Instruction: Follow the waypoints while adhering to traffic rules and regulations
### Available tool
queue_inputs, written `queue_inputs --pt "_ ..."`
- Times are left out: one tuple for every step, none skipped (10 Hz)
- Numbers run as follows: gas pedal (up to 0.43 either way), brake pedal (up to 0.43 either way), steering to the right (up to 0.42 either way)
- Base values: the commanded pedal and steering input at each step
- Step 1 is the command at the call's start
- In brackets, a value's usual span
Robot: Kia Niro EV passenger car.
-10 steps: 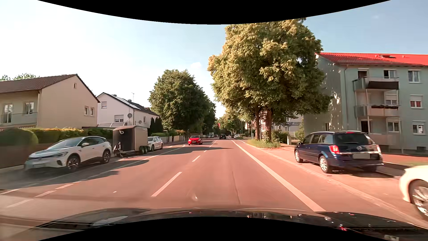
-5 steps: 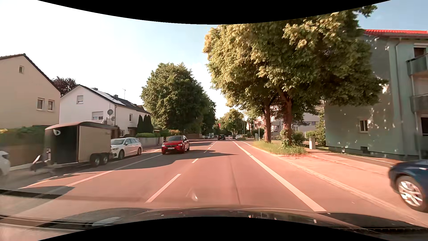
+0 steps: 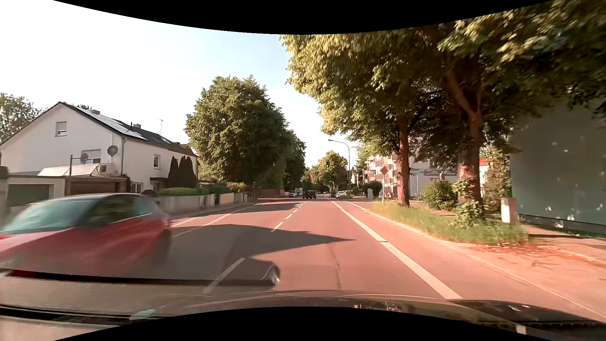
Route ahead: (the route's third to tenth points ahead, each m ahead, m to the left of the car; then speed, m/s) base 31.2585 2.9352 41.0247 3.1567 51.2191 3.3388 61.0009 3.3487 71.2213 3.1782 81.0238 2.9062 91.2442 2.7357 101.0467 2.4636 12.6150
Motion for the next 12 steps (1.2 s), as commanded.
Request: queue_inputs --pt "0.169 0.006 -0.003" --pt "0.177 0.006 -0.003" --pt "0.189 0.006 -0.003" --pt "0.189 0.006 -0.003" --pt "0.197 0.006 -0.003" --pt "0.209 0.006 -0.003" --pt "0.209 0.006 -0.003" --pt "0.209 0.006 -0.003" --pt "0.209 0.006 -0.003" --pt "0.209 0.006 -0.003" --pt "0.209 0.006 -0.003" --pt "0.209 0.006 -0.001"
